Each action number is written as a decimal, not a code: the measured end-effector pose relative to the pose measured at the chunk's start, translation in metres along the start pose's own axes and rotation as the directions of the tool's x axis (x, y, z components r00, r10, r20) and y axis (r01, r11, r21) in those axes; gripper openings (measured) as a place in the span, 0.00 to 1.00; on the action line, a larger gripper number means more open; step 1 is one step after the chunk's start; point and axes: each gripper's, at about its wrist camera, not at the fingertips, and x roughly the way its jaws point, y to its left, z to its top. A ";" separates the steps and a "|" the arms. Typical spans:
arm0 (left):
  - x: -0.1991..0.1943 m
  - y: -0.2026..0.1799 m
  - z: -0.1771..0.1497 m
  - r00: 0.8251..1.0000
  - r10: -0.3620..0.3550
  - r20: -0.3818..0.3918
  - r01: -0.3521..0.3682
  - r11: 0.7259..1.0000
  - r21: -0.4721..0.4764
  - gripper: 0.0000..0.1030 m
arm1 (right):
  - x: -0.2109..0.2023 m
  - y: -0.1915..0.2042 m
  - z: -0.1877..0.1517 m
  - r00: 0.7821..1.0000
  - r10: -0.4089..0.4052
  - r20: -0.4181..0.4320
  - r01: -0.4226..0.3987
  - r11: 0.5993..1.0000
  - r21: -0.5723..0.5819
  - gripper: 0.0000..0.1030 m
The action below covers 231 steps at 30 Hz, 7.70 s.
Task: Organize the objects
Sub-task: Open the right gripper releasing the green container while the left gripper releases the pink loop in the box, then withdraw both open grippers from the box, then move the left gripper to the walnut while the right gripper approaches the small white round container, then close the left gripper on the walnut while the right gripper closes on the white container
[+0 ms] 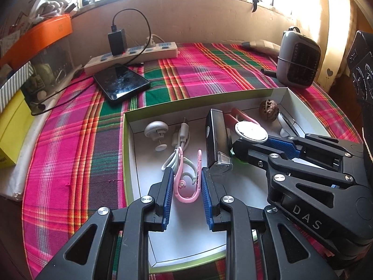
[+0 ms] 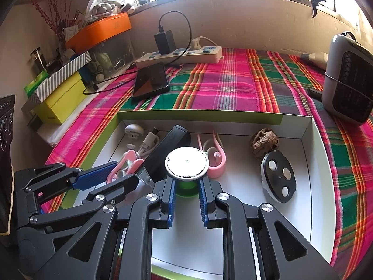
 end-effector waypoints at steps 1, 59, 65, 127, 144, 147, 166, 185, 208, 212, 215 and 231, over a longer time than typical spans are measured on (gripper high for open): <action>0.000 0.000 0.000 1.000 0.000 0.000 0.000 1.000 0.000 0.21 | 0.000 0.000 0.000 1.000 0.000 0.000 0.000 1.000 0.000 0.18; -0.025 0.003 -0.014 1.000 0.006 0.005 -0.006 1.000 -0.020 0.29 | -0.025 0.003 -0.007 0.999 -0.002 0.040 0.000 0.999 0.046 0.46; -0.035 0.004 -0.020 1.000 0.010 0.017 -0.010 0.999 -0.039 0.29 | -0.035 0.005 -0.011 0.999 -0.005 0.053 0.002 0.999 0.053 0.46; -0.049 -0.112 -0.062 0.954 -0.301 -0.008 0.300 0.951 0.069 0.34 | -0.138 -0.063 -0.114 0.971 -0.212 0.108 0.190 0.964 0.184 0.46; -0.032 -0.135 -0.051 0.962 -0.270 -0.029 0.271 0.957 0.104 0.34 | -0.140 -0.077 -0.115 0.971 -0.212 0.107 0.187 0.960 0.209 0.46; -0.031 -0.135 -0.051 0.963 -0.267 -0.028 0.268 0.958 0.097 0.34 | -0.140 -0.079 -0.115 0.971 -0.214 0.104 0.189 0.959 0.210 0.46; -0.035 -0.098 -0.056 0.975 -0.223 -0.014 0.223 0.975 0.019 0.28 | -0.118 -0.059 -0.097 0.980 -0.187 0.062 0.177 0.974 0.140 0.46; -0.039 -0.066 -0.063 0.981 -0.191 0.009 0.191 0.981 -0.029 0.28 | -0.083 -0.045 -0.076 0.989 -0.147 0.002 0.146 0.983 0.109 0.46; -0.039 -0.066 -0.063 0.980 -0.199 0.015 0.200 0.979 -0.038 0.28 | -0.078 -0.046 -0.075 0.985 -0.173 -0.021 0.174 0.978 0.119 0.40; -0.039 -0.065 -0.063 0.980 -0.199 0.015 0.199 0.979 -0.037 0.28 | -0.077 -0.045 -0.075 0.986 -0.167 -0.024 0.169 0.980 0.105 0.28; -0.039 -0.066 -0.063 0.980 -0.200 0.015 0.200 0.979 -0.038 0.28 | -0.077 -0.045 -0.075 0.986 -0.163 -0.022 0.164 0.981 0.103 0.28; -0.040 -0.065 -0.064 0.981 -0.195 0.015 0.196 0.980 -0.034 0.28 | -0.077 -0.046 -0.076 0.988 -0.155 -0.021 0.156 0.981 0.112 0.28</action>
